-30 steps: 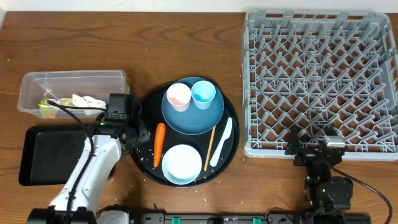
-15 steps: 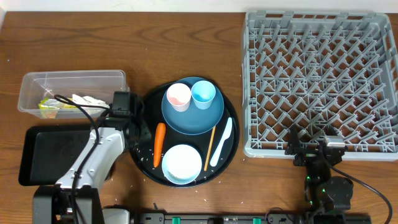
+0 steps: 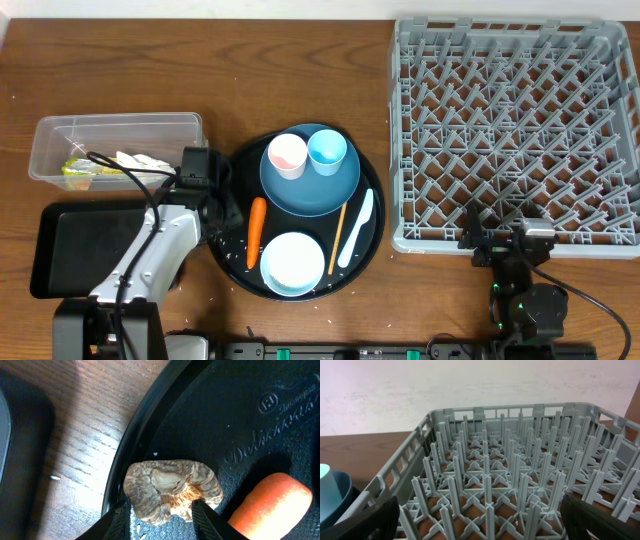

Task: Sort waste into correct bins and load items into the dishwasher rack
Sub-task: 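Lower the left gripper onto the brown mushroom and grasp it, then carry the mushroom with the left gripper onto the black tray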

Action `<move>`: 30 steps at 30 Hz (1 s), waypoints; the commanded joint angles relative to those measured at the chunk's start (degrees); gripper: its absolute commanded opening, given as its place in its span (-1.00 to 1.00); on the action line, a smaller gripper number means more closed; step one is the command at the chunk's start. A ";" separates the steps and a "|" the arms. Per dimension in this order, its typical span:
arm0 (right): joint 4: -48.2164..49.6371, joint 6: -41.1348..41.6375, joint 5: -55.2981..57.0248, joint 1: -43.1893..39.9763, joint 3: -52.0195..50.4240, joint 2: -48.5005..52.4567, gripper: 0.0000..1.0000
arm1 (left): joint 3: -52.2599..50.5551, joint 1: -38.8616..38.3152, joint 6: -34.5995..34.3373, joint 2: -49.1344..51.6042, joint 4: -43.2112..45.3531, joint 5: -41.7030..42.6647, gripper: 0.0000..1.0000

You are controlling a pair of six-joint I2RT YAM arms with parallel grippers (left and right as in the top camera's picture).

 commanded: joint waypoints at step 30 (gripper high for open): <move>-0.09 0.28 0.39 -0.24 -0.17 -0.37 0.98 | -0.35 -0.11 -0.50 3.50 0.17 -2.36 -0.46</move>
